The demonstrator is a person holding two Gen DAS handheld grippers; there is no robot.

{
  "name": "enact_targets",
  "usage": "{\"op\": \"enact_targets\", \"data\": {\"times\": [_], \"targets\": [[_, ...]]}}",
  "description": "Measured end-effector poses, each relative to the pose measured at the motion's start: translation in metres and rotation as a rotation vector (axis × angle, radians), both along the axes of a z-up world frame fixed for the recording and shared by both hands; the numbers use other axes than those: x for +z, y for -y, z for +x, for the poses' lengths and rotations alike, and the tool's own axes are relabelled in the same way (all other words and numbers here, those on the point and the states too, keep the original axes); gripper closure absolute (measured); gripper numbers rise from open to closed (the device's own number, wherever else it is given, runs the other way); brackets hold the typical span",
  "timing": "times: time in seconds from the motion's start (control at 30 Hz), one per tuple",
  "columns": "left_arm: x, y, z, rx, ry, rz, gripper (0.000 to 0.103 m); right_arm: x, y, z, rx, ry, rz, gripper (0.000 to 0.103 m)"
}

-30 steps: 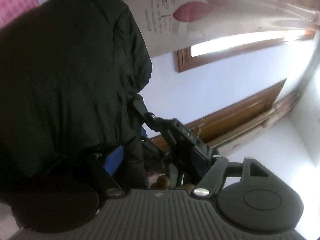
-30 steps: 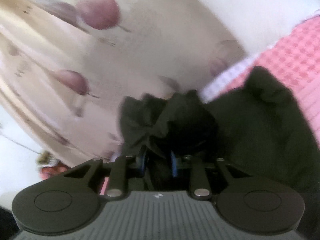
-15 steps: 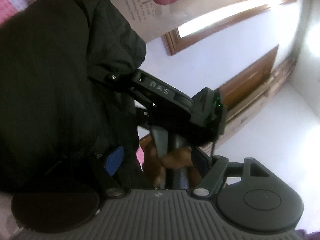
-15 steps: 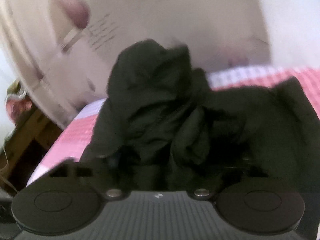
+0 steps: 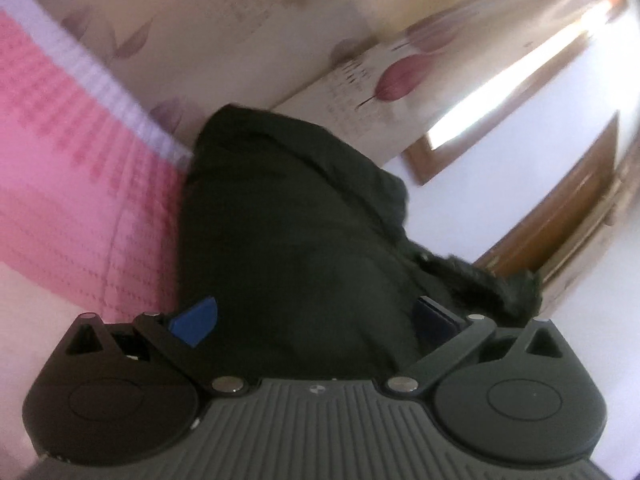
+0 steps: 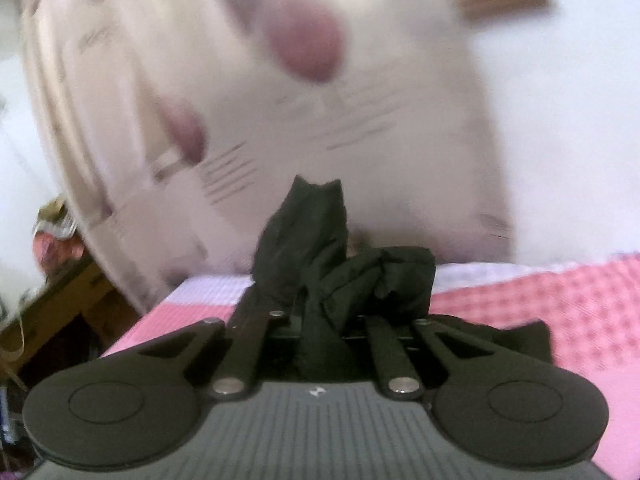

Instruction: Fold large clothes

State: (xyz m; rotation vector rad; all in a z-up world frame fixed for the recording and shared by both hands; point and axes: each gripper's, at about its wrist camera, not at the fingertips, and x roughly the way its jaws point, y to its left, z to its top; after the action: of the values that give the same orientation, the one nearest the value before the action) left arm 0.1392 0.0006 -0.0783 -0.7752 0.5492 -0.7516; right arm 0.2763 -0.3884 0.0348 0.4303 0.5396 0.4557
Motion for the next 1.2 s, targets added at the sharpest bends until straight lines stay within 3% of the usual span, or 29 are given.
{"op": "enact_targets", "data": {"times": [0.2,0.33,0.47,0.63,0.7,0.8,0.9,1.03,1.2], "targets": [[-0.015,0.029,0.023,-0.033,-0.050,0.056,0.001,-0.055,0.068,-0.018,-0.123,-0.072,0.069,0.096],[-0.021,0.045,0.032,-0.056,-0.052,0.101,0.001,-0.085,0.104,-0.030,-0.185,-0.049,0.145,0.095],[-0.026,0.064,0.050,-0.083,-0.070,0.146,0.001,-0.099,0.113,-0.028,-0.234,-0.048,0.070,0.095],[-0.034,0.095,0.073,-0.126,-0.102,0.120,0.000,-0.131,0.126,-0.018,-0.315,-0.106,-0.002,0.094],[-0.037,0.106,0.079,-0.138,-0.106,0.102,0.000,-0.146,0.133,-0.020,-0.336,-0.131,0.065,0.094],[-0.039,0.120,0.083,-0.189,-0.120,0.086,0.001,-0.161,0.130,-0.020,-0.336,-0.157,0.084,0.092],[-0.030,0.129,0.072,-0.221,-0.022,0.199,0.002,-0.174,0.129,-0.026,-0.348,-0.205,0.200,0.092],[-0.028,0.093,0.063,-0.208,-0.051,0.192,0.002,-0.174,0.090,-0.034,-0.304,-0.231,0.251,0.092],[-0.018,0.005,0.036,-0.098,-0.076,0.234,0.001,-0.178,0.012,-0.042,-0.194,-0.245,0.353,0.092]]}}
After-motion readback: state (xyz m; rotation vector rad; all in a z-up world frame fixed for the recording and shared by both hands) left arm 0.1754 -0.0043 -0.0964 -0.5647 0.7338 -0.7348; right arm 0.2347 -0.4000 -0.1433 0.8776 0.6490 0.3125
